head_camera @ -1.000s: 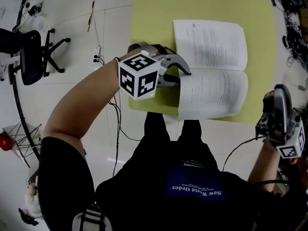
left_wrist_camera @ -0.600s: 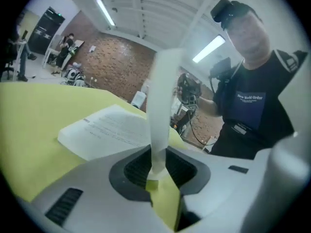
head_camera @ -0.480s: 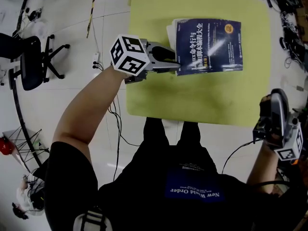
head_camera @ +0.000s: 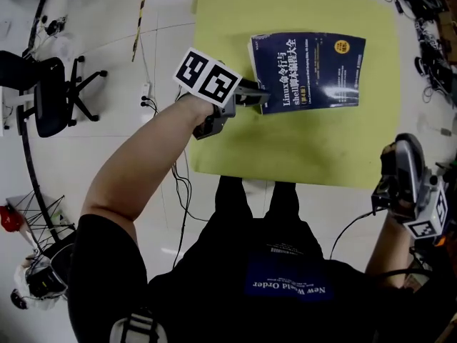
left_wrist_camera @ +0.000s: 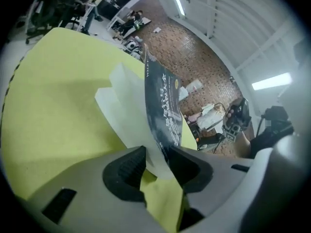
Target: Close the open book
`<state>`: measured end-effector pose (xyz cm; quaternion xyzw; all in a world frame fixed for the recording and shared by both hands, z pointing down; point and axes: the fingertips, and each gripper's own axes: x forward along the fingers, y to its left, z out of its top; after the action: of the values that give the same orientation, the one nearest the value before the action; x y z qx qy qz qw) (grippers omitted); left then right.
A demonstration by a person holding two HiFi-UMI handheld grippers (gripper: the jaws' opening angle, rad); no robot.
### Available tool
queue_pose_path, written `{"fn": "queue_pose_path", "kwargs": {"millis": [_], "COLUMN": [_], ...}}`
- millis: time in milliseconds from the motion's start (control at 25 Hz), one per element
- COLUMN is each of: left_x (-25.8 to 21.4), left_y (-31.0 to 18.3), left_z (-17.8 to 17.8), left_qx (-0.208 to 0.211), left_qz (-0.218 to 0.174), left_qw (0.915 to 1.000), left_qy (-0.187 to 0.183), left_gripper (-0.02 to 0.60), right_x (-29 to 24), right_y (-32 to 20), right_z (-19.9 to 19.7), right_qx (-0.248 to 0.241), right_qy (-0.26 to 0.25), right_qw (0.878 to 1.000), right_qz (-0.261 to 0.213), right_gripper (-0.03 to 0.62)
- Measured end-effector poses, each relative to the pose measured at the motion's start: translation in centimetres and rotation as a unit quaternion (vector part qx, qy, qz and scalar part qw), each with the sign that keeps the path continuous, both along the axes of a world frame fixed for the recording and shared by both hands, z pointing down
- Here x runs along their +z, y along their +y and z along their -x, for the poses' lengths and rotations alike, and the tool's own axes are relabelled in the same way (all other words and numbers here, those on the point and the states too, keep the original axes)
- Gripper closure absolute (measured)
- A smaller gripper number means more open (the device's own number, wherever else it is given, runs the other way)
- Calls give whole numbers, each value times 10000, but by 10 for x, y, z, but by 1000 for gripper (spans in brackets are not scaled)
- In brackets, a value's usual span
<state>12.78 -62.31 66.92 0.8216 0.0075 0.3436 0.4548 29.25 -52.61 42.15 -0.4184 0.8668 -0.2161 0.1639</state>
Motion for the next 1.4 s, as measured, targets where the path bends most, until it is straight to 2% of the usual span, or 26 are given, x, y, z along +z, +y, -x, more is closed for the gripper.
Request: {"fn": "queue_pose_path", "kwargs": {"millis": [160,320,480,560,680,760,840,920,1040,1080,1240,1320,1400], "left_x": [3,2,-20,-37,-74,-115,-164,-218,-301,-326,-401,-420,-427], "left_y": [-5,-13,-7,-9,4,11,17,28,47,55,96,117,130], "left_z": [5,26,50,58,72,76,79,86,101,106,126,134,141], "left_qx": [-399,-941,-1382,-1703,-2245,-2309,-2202,-2151,-2111,-2092,-1993,-1952,-1991], "left_qz": [-20,-379,-725,-897,-1098,-1468,-1934,-2305,-2832,-3022,-3765,-4011,-4206], "left_qw": [9992,9948,9871,9789,9604,9468,9318,9141,8813,8700,8279,8138,8058], "left_qy": [-59,-45,357,684,1228,1695,2143,2551,3140,3286,3649,3725,3664], "left_gripper": [448,446,446,446,446,446,446,448,452,480,573,575,575], "right_x": [-3,-7,-12,-18,-33,-50,-70,-91,-125,-136,-177,-189,-193], "right_y": [1,12,29,30,35,36,36,37,43,46,62,70,74], "right_z": [4,10,18,19,21,19,15,16,19,22,35,42,44], "right_qx": [-7,42,142,170,188,282,435,518,579,588,639,666,728], "right_qy": [34,118,179,237,358,514,703,867,1054,1094,1318,1417,1453], "right_qw": [10000,9999,9996,9995,9991,9980,9960,9941,9914,9905,9854,9830,9821], "right_qz": [-43,-111,-143,-147,-115,-228,-341,-388,-524,-583,-866,-959,-958], "right_gripper": [606,606,606,606,606,606,606,606,606,606,606,606,606]}}
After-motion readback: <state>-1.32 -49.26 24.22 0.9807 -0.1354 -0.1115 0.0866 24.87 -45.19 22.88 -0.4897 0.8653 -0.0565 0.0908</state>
